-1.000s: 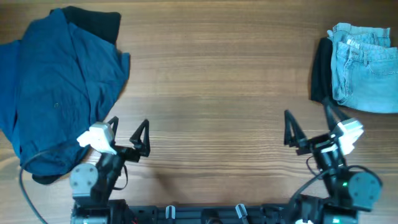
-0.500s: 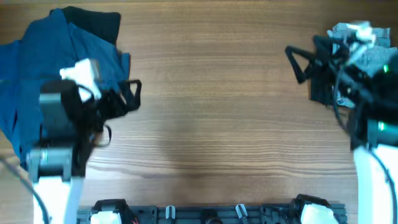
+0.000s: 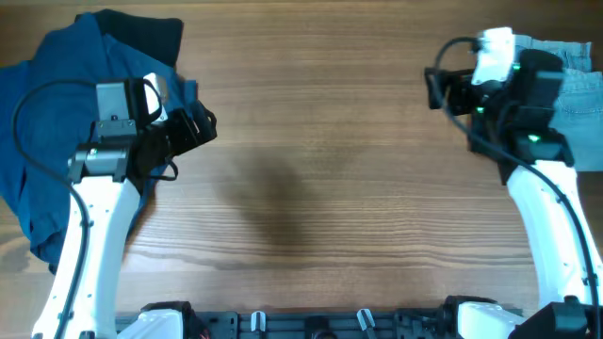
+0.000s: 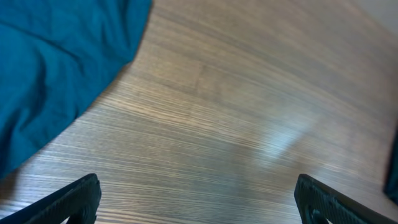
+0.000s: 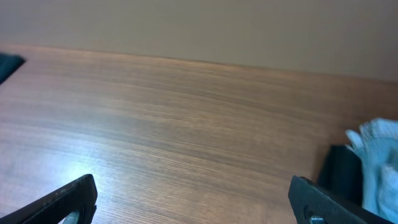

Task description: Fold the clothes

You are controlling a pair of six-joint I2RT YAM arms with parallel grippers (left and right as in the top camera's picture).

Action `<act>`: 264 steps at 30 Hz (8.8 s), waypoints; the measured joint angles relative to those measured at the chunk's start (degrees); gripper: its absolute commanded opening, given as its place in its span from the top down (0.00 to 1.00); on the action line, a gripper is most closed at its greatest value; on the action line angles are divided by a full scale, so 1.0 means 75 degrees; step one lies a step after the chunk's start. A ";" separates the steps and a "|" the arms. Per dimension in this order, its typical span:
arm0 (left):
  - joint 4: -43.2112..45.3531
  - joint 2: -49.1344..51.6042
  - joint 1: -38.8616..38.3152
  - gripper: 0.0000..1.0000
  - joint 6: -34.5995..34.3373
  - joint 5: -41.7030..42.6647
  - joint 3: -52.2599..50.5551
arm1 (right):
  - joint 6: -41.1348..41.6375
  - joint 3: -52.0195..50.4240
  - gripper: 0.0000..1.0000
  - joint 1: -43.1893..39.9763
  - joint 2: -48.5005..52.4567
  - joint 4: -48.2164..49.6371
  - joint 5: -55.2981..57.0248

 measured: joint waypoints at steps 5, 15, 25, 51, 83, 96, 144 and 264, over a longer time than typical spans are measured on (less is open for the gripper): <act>-0.0012 0.0423 0.0000 0.00 0.0000 -0.0114 0.0000 | 0.0624 -0.0003 0.01 0.0114 0.0029 0.0210 -0.1314; 0.0134 0.0472 0.0000 0.00 0.0157 -0.0146 0.0000 | 0.0921 0.0023 0.01 0.1827 0.0265 0.0801 -0.0425; -0.0268 0.0472 0.0000 0.00 0.0230 -0.0699 0.0006 | 0.1440 0.0813 0.01 0.3392 0.2366 0.0242 -0.0090; -0.0455 0.3596 0.1769 0.24 0.0163 -0.2771 0.0058 | 0.2334 0.0813 0.01 0.3398 0.2894 0.0050 -0.0892; 0.0085 0.3311 0.2699 0.31 0.0379 -0.1215 0.0090 | 0.2334 0.0813 0.01 0.3398 0.2894 0.0131 -0.0886; 0.0096 0.3640 0.2713 0.40 0.0437 -0.1370 0.0090 | 0.2334 0.0813 0.01 0.3398 0.2894 0.0052 -0.0886; -0.0501 0.3640 0.3270 0.96 0.0901 -0.1559 0.0146 | 0.2331 0.0813 0.00 0.3398 0.2894 0.0227 -0.0793; -0.0178 0.0463 -0.0562 0.96 -0.0562 -0.0962 0.5351 | 0.6135 0.0828 0.96 0.5552 0.4054 0.0262 -0.2760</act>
